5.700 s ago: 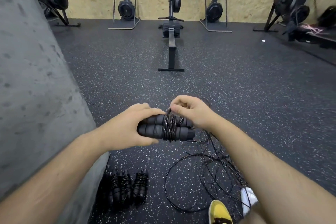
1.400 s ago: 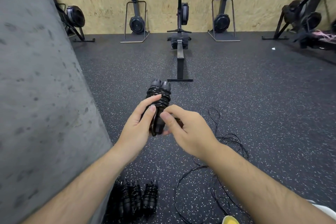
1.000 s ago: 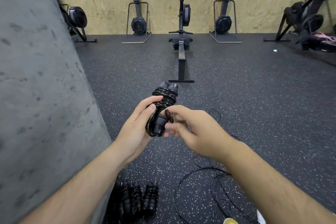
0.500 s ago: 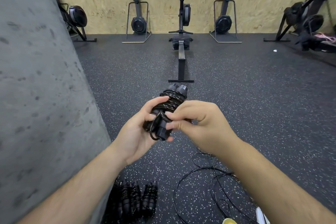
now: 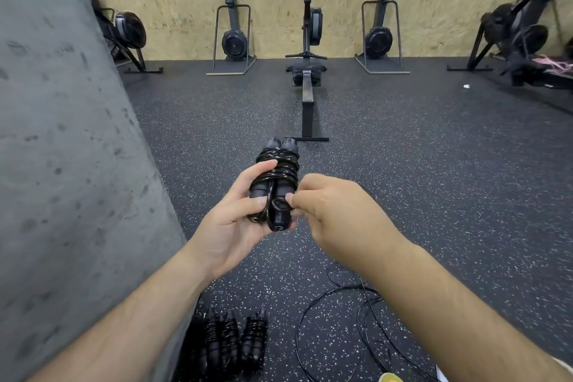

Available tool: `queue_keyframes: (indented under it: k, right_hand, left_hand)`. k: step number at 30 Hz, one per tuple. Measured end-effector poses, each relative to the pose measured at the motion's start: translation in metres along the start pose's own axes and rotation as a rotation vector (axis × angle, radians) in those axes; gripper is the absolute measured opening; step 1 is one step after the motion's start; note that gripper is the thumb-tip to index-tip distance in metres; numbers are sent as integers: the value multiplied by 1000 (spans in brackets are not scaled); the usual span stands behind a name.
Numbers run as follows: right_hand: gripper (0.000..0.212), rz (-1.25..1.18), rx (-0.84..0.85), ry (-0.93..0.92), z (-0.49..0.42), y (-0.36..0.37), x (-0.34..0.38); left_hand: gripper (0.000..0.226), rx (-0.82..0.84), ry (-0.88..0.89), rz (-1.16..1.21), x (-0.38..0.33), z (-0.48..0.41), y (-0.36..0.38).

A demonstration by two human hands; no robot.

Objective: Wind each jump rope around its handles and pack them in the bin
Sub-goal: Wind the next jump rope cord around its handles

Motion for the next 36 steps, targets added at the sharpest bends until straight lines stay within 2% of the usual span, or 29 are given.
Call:
queue_keyframes:
  k: [3,7,11,13,15,18,21,25,26,29,33,36]
  right_hand:
    - [19,25,78,-28,1,0,3]
    - [19,49,103,-69,5,1,5]
    - [48,7,100,-83,10,11,9]
    - [51,-107,109,-62,11,17,10]
    - [43,-284,62,-1,11,18,10]
    - [32,-558,-52,191,9,13,4]
    - [27,-825,-24,399,8,10,-1]
    - [20,-1005,-69,517,7,10,-5]
    - [16,-962,-105,502,7,8,-8]
    - [2,-597,-107,312,6,1,-14]
    - [10,-369,-41,173,7,-1,-12]
    - [8,-253,-54,154,8,1,-9]
  left_hand:
    - [57,-11,16,-130,1,0,1]
    - [56,-41,16,-143,3,3,4]
    - [54,-79,28,-59,1,2,5]
    - [55,-93,26,-35,-1,1,2]
    - [56,-80,24,-41,-2,2,1]
    - [60,-39,-1,-47,1,3,4]
    - [60,-10,-20,-47,4,3,6]
    - [58,9,-23,-20,5,1,5]
    - [58,12,-16,0,4,1,5]
    - [57,17,7,48,0,-1,4]
    - [56,9,17,0,0,-1,5]
    - [56,-5,29,-82,2,0,8]
Point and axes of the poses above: each hand's wrist, its own z-axis away from the middle knuckle, its own y-axis out of the palm, x = y × z, the point moved 3 cm from there along -z, towards the middle knuckle, and after that the axes turned 4 degrees about z, right-handed, at the moved point
